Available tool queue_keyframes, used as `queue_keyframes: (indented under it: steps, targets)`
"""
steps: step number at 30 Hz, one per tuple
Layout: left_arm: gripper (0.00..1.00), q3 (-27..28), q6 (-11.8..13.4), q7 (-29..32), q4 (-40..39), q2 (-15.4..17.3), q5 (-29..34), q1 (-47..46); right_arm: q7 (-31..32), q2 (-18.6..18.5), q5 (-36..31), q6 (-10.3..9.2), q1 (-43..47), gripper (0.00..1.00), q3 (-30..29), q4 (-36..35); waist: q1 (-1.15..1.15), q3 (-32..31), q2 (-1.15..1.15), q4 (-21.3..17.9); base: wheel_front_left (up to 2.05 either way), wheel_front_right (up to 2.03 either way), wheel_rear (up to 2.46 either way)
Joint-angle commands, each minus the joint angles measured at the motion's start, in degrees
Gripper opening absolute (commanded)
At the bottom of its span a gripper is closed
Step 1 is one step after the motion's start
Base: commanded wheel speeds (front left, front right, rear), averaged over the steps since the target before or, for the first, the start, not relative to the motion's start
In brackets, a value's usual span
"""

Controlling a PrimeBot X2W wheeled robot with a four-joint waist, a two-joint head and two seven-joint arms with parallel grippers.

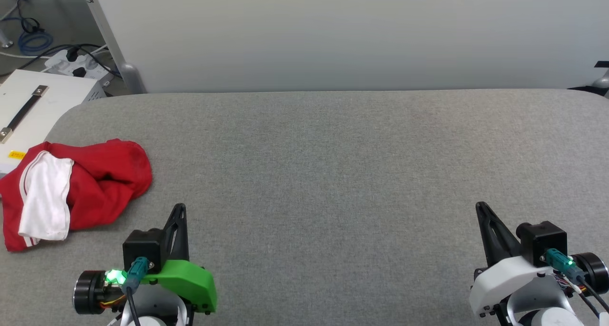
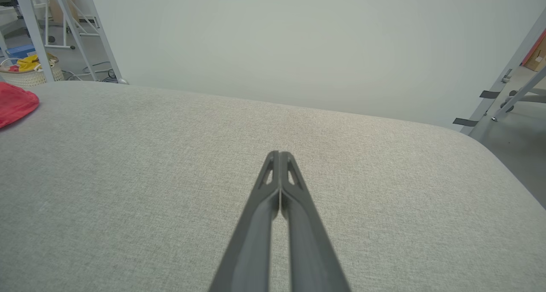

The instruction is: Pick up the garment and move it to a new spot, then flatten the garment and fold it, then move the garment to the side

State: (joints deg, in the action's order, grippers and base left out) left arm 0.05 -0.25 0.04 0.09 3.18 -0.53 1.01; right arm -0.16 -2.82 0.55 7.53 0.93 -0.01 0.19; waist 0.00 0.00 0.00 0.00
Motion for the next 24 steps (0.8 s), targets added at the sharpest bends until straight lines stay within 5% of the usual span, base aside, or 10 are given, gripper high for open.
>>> queue_keyframes:
  steps: [1, 20, 21, 24]
  targets:
    - [0.0, -0.05, 0.25, -0.04, -0.09, -0.3, 0.53, -1.01, 0.16, -0.06, -0.55, -0.04, -0.93, 0.0, 0.01, -0.19, 0.0, 0.0, 0.0, 0.0, 0.0, 0.0, 0.0]
    - [0.0, -0.05, 0.25, -0.04, -0.09, -0.3, 0.53, -1.01, 0.16, -0.06, -0.55, -0.04, -0.93, 0.0, 0.01, -0.19, 0.0, 0.0, 0.0, 0.0, 0.0, 0.0, 0.0]
    - [1.0, 0.0, 0.0, -0.01, 0.01, 0.0, -0.02, 0.0, -0.01, 0.0, 0.02, 0.0, 0.0, 1.0, -0.01, 0.0, 0.0, 0.0, 0.0, 0.0, 0.0, 0.0, 0.0]
    - [1.0, 0.03, -0.01, -0.02, 0.04, 0.01, -0.06, 0.05, -0.02, 0.01, 0.06, 0.0, 0.03, 1.0, -0.03, 0.07, 0.0, 0.0, 0.0, 0.0, 0.0, 0.0, 0.0]
